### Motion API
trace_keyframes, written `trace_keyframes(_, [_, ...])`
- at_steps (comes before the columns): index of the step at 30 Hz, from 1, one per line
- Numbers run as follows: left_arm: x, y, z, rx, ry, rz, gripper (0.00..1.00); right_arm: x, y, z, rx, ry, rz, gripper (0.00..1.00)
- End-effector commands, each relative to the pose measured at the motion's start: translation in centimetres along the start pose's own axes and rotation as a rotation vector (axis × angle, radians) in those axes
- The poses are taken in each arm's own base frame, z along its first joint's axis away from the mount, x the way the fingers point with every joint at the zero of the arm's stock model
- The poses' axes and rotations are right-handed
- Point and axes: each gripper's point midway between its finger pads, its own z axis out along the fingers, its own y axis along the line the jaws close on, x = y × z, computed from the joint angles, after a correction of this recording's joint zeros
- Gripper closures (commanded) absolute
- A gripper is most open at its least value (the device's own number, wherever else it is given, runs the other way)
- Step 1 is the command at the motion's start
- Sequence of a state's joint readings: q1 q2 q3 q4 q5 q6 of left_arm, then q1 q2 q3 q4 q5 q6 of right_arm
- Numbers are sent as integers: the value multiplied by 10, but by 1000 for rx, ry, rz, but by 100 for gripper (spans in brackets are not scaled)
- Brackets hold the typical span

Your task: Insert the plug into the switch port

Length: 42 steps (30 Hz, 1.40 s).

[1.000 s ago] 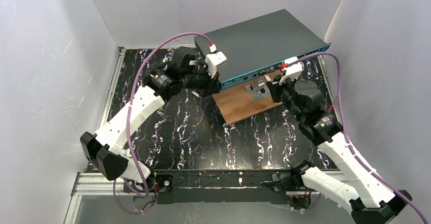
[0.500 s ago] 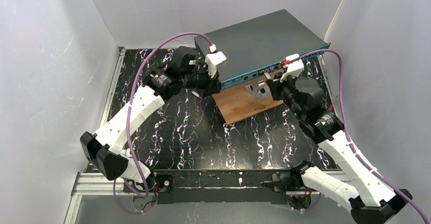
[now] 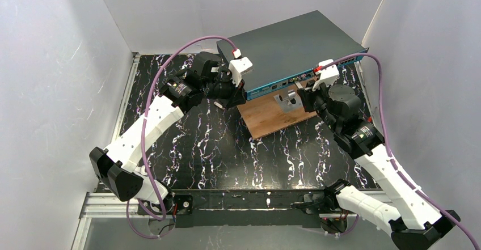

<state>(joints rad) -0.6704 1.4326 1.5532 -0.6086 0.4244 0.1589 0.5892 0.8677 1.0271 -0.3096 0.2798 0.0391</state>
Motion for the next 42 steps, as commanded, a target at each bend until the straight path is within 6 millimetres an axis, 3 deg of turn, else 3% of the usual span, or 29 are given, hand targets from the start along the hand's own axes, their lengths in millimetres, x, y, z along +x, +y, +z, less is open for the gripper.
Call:
trace_keyframes(1, [-26, -2, -14, -21, -81, 33, 100, -25, -8, -11, 36, -53, 22, 99])
trace_keyframes(23, [-27, -2, -15, -22, -87, 23, 100, -29, -4, -7, 21, -50, 29, 99])
trace_keyframes(35, [-28, -2, -14, -16, -88, 18, 100, -27, 14, 0, -71, -28, 37, 99])
trace_keyframes(42, [-27, -2, -13, -16, -84, 19, 100, -31, 10, 0, -46, -52, 46, 99])
